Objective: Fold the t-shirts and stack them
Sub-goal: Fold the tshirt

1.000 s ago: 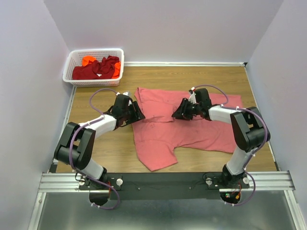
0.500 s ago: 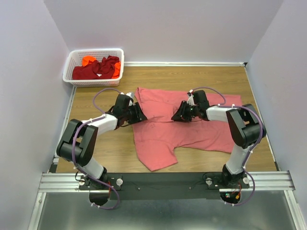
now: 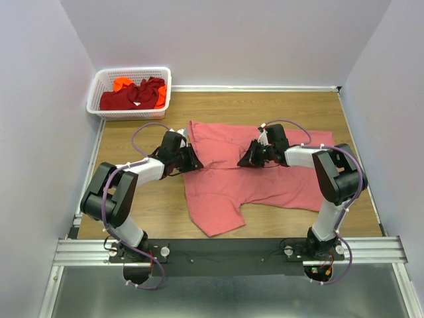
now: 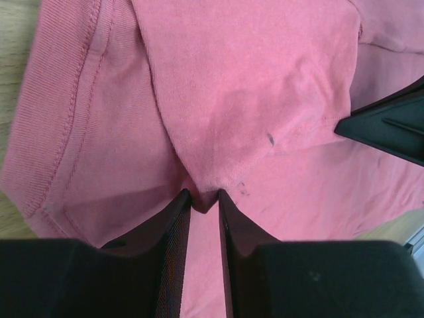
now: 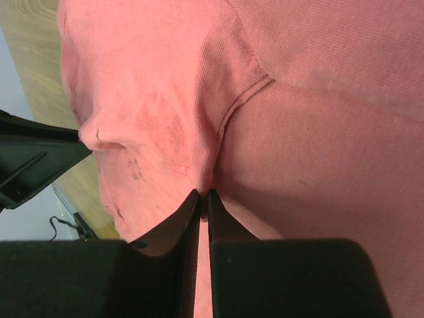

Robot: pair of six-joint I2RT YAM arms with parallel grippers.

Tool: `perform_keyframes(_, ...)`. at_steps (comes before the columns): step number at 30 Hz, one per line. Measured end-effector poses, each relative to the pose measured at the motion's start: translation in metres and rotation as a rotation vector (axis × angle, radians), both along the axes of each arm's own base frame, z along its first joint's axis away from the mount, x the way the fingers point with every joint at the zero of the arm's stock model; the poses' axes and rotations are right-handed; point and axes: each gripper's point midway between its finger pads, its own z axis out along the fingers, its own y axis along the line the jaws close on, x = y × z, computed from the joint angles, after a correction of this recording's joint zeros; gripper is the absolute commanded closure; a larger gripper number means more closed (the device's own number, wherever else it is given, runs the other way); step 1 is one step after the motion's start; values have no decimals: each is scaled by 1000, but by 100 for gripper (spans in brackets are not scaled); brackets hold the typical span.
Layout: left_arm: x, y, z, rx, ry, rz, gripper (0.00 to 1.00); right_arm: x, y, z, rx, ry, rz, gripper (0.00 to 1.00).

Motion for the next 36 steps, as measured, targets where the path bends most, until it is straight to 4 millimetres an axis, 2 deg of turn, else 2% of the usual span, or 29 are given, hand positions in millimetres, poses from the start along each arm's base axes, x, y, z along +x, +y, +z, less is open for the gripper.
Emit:
perform_keyframes(6, -1, -3, -3, 0, 2, -8, 69, 0, 0, 0, -2, -5, 6, 92)
perform_keyframes(7, -1, -4, -3, 1, 1, -10, 77, 0, 0, 0, -2, -5, 6, 93)
perform_keyframes(8, -2, -5, -3, 0, 2, -12, 78, 0, 0, 0, -2, -6, 7, 94)
perform_keyframes(10, -3, -8, -2, -6, 3, -17, 89, 1, 0, 2, -3, -7, 8, 95)
perform_keyframes(13, -5, -11, -1, -15, 8, -21, 99, 4, 1, 6, -4, -15, 11, 96)
perform_keyframes(16, -6, -12, 2, -25, 8, -23, 100, 5, 1, 10, -10, -23, 17, 96)
perform_keyframes(25, -11, -13, 13, -45, 32, -22, 100, 6, -8, 18, -82, -36, 31, 96)
perform_keyframes(27, -15, -14, 11, -46, 54, -28, 99, 6, -10, 17, -103, -30, 36, 91)
perform_keyframes(33, -25, -13, 1, -38, 112, -41, 87, 3, -14, 17, -143, -21, 57, 83)
perform_keyframes(36, -30, -11, -4, -27, 136, -42, 69, 0, -15, 16, -153, -7, 67, 74)
